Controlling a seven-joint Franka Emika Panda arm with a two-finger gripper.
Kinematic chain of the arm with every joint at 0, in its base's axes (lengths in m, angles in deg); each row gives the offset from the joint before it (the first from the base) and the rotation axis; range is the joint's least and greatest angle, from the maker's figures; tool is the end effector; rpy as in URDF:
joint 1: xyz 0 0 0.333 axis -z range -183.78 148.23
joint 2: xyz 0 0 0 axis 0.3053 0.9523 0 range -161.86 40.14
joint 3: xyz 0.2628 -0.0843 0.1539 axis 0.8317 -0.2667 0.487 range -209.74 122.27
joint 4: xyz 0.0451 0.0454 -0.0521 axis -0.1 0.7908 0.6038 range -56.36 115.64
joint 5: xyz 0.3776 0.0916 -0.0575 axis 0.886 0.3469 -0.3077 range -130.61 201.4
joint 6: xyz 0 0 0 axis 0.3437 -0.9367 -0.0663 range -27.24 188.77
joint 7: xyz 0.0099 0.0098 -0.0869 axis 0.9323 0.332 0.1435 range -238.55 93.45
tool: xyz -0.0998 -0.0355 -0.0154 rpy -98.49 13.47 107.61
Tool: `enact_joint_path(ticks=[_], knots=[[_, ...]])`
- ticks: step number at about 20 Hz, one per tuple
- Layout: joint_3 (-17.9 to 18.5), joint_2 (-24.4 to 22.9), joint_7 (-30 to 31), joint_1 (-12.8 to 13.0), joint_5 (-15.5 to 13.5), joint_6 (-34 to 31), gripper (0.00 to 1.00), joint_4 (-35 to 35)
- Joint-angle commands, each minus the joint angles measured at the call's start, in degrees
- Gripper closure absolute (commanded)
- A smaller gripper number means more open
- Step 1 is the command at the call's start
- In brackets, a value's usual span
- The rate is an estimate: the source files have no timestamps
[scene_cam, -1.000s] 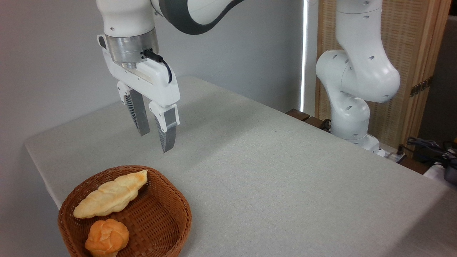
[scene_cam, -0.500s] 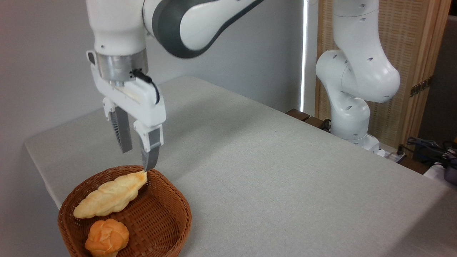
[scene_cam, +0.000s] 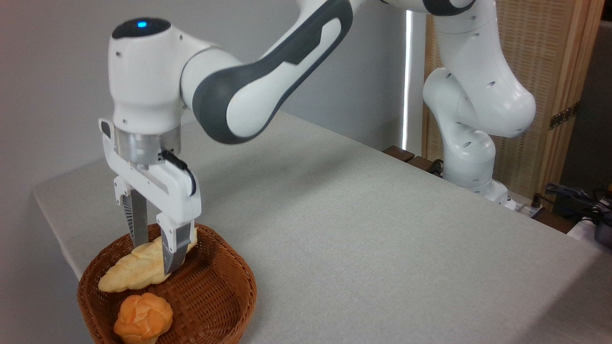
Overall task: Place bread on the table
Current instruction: 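Lower the open gripper onto the long twisted bread roll in the basket, then close the gripper on the middle of the twisted bread roll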
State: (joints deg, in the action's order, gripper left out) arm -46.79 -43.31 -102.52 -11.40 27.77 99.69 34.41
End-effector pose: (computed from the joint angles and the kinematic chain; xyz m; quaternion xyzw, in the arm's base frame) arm 0.6621 -0.1112 0.4572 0.9439 -0.3014 0.1280 0.0438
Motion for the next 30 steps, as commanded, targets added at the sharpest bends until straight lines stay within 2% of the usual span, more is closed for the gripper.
enact_joint_path(ticks=[1, 4, 7, 8, 12, 14, 16, 18, 22, 25, 30], knots=[[0.0, 1.4, 1.0, 0.4, -1.5, 1.3, 0.00, -0.8], [-0.5, 2.2, 1.0, 0.4, -2.7, 1.3, 0.00, -0.9], [-0.5, 2.2, 1.0, 0.4, -6.8, 3.3, 0.00, -1.0], [-0.5, 2.2, 1.0, 0.4, -7.3, 4.2, 0.00, -1.0], [-0.5, 2.4, 0.4, 0.4, -6.3, 4.5, 0.00, -0.9], [-0.5, 2.8, 0.1, 0.4, -4.2, 4.6, 0.00, -0.8], [-0.5, 3.5, -0.2, 0.4, -0.7, 4.6, 0.00, -0.8], [-0.5, 3.9, -0.2, 0.6, 0.2, 4.6, 0.00, -0.8], [-1.4, 4.2, 0.8, 0.7, -0.5, 4.6, 0.00, -0.9], [-1.4, 4.1, 4.4, 0.6, -3.2, 4.7, 0.00, -1.0], [-1.1, 3.8, 5.1, 0.4, -3.5, 4.7, 0.00, -1.0]])
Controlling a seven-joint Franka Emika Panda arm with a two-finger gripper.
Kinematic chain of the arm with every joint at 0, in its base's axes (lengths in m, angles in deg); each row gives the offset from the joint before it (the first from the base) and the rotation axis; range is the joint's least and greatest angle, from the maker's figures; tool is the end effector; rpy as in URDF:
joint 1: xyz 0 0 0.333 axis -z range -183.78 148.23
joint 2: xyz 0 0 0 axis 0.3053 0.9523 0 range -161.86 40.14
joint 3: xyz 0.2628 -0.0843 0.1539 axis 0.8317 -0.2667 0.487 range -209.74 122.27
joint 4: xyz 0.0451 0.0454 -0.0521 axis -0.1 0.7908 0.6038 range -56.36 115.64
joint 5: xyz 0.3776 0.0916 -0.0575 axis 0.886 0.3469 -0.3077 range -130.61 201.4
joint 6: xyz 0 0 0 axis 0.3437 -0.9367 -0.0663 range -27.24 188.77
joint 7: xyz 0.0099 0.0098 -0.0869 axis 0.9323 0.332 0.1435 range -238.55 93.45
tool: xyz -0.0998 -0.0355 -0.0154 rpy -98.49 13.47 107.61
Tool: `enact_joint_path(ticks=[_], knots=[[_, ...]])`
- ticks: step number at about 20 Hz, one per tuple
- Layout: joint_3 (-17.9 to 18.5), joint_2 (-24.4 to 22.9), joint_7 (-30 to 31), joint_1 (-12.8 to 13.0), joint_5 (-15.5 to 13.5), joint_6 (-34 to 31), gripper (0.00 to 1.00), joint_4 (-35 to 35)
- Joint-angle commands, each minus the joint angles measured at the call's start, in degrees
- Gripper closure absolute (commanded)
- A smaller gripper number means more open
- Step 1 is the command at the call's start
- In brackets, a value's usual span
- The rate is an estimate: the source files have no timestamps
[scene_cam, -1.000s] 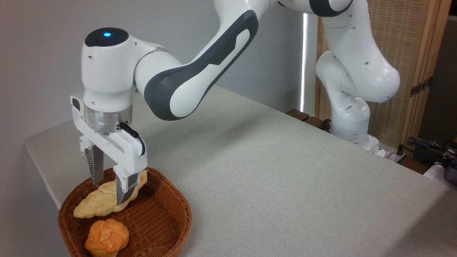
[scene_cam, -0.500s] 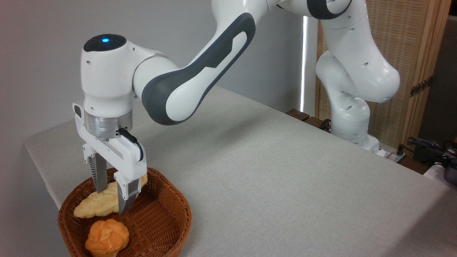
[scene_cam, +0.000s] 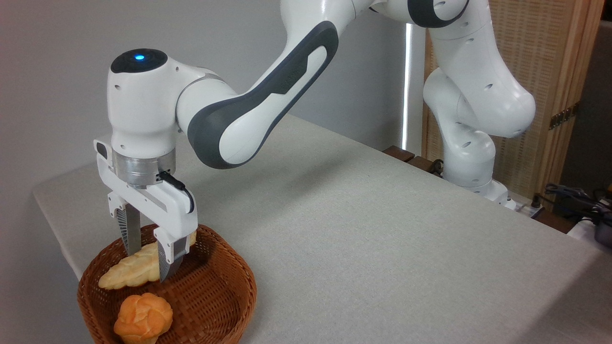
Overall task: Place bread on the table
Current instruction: 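Close the gripper on the middle of the twisted bread roll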
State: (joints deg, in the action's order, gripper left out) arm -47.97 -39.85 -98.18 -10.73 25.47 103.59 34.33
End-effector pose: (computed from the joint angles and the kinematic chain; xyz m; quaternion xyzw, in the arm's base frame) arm 0.6707 -0.1326 0.4250 0.9527 -0.2645 0.1322 0.0696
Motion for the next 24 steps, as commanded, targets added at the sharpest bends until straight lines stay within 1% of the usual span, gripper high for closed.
enact_joint_path(ticks=[1, 5, 7, 8, 10, 11, 18, 19, 21, 24], knots=[[0.2, 0.3, 0.8, -0.4, -1.4, 0.8, 0.00, -1.3], [0.4, 0.4, 0.8, -0.5, -3.9, 0.8, 0.00, -2.5], [0.2, 0.7, 0.1, -0.5, -3.2, 0.8, 0.00, -2.4], [-0.2, 1.0, -0.1, -0.5, -2.4, 0.8, 0.00, -2.4], [-0.3, 1.2, -0.3, -0.4, 1.9, 0.8, 0.00, -2.3], [-0.4, 1.3, -0.2, -0.3, 2.6, 0.8, 0.00, -2.3], [-0.5, 1.9, 0.4, 0.0, 2.3, 0.8, 0.00, -2.4], [-0.4, 1.8, 0.8, -0.1, 1.5, 0.8, 0.00, -2.4], [-0.2, 1.8, 1.5, -0.2, -1.2, 0.8, 0.00, -2.5], [-0.4, 1.8, 1.1, -0.1, -0.4, 0.8, 0.00, -2.4]])
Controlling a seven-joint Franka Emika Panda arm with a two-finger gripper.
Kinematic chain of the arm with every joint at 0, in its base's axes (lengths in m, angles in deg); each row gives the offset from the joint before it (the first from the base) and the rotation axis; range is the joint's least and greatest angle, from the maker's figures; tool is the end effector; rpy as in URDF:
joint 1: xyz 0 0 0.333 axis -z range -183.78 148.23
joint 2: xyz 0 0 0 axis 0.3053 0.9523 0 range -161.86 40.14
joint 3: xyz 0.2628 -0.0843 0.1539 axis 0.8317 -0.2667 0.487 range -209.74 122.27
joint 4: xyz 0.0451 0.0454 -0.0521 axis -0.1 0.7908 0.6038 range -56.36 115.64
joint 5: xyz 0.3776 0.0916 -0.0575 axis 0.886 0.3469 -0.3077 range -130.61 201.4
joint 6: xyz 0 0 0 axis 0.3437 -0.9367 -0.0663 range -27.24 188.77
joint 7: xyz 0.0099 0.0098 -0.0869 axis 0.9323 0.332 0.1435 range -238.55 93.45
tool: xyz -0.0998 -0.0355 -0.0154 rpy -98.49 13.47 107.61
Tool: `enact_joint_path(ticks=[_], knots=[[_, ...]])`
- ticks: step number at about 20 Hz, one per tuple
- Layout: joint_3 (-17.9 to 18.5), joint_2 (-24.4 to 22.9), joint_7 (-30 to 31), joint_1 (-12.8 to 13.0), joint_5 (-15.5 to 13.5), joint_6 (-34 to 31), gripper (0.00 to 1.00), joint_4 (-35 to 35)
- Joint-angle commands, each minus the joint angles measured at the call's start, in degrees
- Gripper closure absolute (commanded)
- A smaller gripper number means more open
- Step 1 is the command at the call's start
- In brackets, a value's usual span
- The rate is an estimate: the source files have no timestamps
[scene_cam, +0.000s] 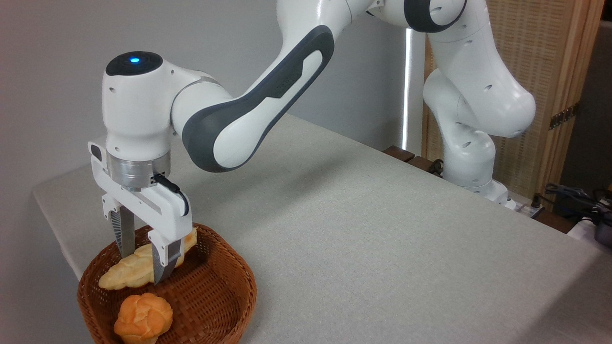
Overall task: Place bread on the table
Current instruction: 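Close the gripper on the middle of the twisted bread roll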
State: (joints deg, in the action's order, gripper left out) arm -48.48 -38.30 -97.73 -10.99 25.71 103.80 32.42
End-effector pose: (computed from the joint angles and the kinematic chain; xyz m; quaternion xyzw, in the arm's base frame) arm 0.6787 -0.1356 0.4235 0.9525 -0.2627 0.1369 0.0706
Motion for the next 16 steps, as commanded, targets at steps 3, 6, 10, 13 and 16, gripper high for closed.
enact_joint_path(ticks=[3, 6, 10, 13, 16], knots=[[0.1, 0.3, 0.9, 0.2, -0.9, 0.6, 0.00, -0.5], [0.0, 0.7, 0.4, 0.4, 0.2, 0.6, 0.00, -0.4], [-0.4, 1.0, 0.5, 0.9, 4.9, 0.5, 0.00, -0.4], [-0.4, 1.0, 0.5, 0.9, 5.5, 0.3, 0.00, -0.4], [-0.5, 0.9, 0.9, 1.1, 8.3, 0.1, 0.14, -0.4]])
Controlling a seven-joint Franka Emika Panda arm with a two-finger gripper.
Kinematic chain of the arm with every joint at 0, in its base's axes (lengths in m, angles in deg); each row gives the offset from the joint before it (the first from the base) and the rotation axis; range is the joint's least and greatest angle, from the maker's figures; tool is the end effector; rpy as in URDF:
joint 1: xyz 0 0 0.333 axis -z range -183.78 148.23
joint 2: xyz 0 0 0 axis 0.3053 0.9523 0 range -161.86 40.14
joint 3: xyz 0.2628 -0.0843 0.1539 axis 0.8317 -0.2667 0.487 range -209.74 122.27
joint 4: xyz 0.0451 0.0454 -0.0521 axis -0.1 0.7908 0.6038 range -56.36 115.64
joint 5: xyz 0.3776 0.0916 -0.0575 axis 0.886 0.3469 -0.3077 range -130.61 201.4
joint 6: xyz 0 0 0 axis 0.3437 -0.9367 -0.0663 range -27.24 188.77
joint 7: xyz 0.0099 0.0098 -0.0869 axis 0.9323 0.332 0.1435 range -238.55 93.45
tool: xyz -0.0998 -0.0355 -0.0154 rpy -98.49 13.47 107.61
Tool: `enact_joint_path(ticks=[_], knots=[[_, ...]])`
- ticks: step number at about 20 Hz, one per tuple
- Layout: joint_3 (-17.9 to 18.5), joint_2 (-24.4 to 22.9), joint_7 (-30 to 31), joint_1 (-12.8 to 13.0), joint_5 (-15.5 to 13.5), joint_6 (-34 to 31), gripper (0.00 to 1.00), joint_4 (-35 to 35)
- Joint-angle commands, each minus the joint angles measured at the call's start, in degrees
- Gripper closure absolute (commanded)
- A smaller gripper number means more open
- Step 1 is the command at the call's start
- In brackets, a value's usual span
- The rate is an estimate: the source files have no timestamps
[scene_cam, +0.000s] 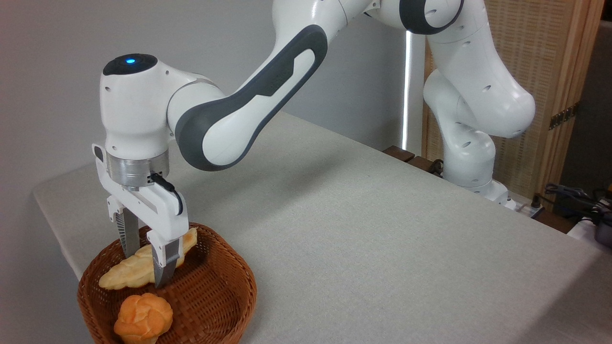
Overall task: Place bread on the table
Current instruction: 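Close the gripper on the middle of the twisted bread roll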
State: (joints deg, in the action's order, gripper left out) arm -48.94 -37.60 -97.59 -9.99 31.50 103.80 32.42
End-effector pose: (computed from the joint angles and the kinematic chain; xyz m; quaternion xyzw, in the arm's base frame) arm 0.6767 -0.1498 0.4149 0.9450 -0.3000 0.1264 0.0328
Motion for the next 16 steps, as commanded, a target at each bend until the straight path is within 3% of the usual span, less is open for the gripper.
enact_joint_path(ticks=[1, 2, 3, 5, 16], knots=[[-0.1, 0.2, 0.6, 0.1, 2.5, 0.2, 0.33, -0.4], [-0.1, 0.2, 0.3, 0.1, 2.6, 0.2, 0.48, -0.4], [-0.1, 0.2, 0.3, 0.1, 2.9, 0.2, 0.55, -0.4], [-0.1, 0.1, 0.3, 0.1, 2.9, 0.2, 0.61, -0.5], [-0.8, -0.1, 1.1, 0.2, 2.3, 0.2, 0.63, -0.5]])
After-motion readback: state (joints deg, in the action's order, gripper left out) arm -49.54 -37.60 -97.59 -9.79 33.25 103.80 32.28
